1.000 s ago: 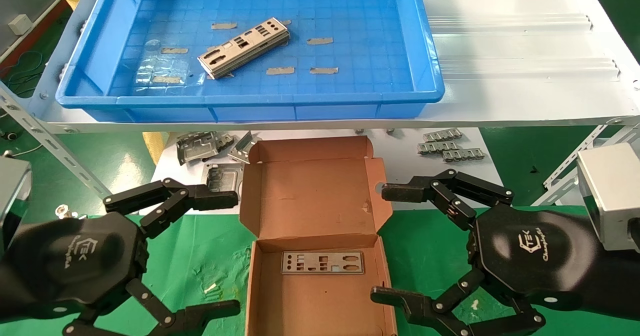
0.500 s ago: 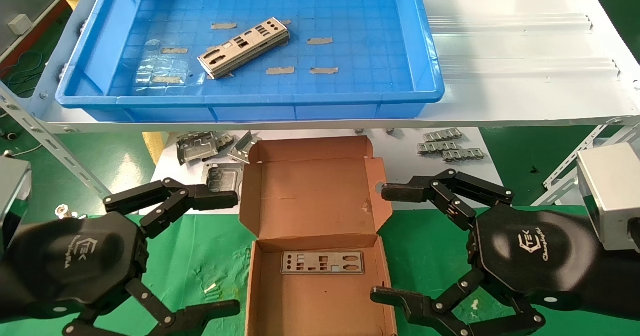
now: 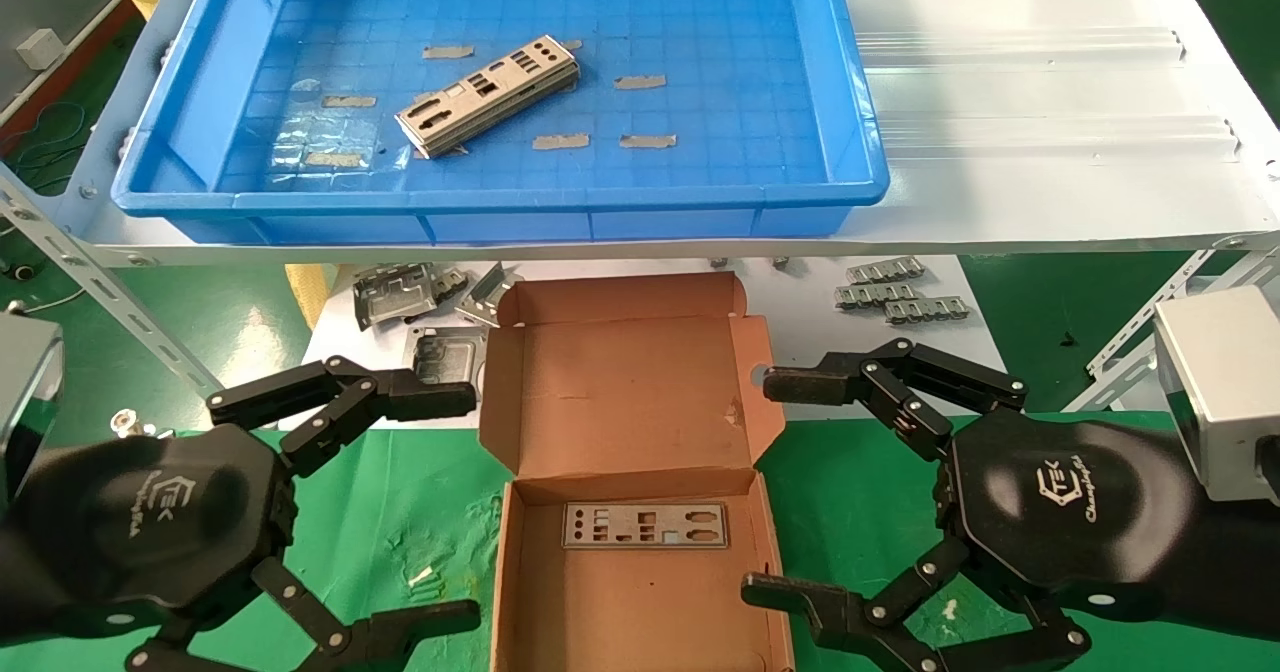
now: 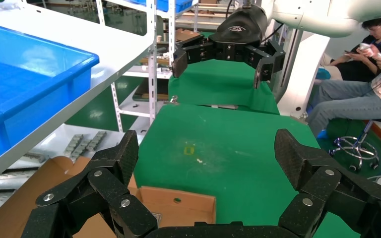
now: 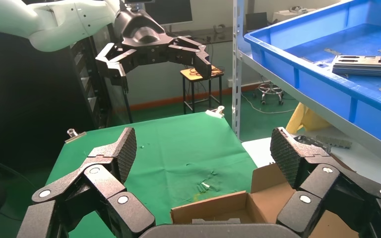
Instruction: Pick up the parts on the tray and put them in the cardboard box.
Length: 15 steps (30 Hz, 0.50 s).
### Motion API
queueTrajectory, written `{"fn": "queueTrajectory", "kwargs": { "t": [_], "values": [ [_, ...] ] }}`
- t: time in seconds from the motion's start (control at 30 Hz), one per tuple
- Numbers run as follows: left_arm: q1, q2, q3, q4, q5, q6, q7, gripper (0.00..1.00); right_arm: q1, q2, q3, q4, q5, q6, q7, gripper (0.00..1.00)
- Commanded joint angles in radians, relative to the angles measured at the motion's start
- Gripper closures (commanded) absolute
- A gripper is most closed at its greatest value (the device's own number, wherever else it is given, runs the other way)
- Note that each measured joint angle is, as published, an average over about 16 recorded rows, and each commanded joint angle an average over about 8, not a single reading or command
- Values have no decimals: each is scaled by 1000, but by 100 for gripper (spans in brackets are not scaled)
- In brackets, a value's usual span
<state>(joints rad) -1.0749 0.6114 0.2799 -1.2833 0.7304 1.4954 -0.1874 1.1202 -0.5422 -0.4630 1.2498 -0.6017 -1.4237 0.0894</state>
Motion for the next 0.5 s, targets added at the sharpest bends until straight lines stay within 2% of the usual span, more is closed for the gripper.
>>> {"fn": "queueTrajectory", "kwargs": {
  "t": [0.03, 0.5],
  "values": [
    [0, 0, 0, 0, 0, 0, 0, 0, 0, 0, 0, 0, 0, 0, 0, 0],
    [0, 0, 0, 0, 0, 0, 0, 0, 0, 0, 0, 0, 0, 0, 0, 0]
  ]
}}
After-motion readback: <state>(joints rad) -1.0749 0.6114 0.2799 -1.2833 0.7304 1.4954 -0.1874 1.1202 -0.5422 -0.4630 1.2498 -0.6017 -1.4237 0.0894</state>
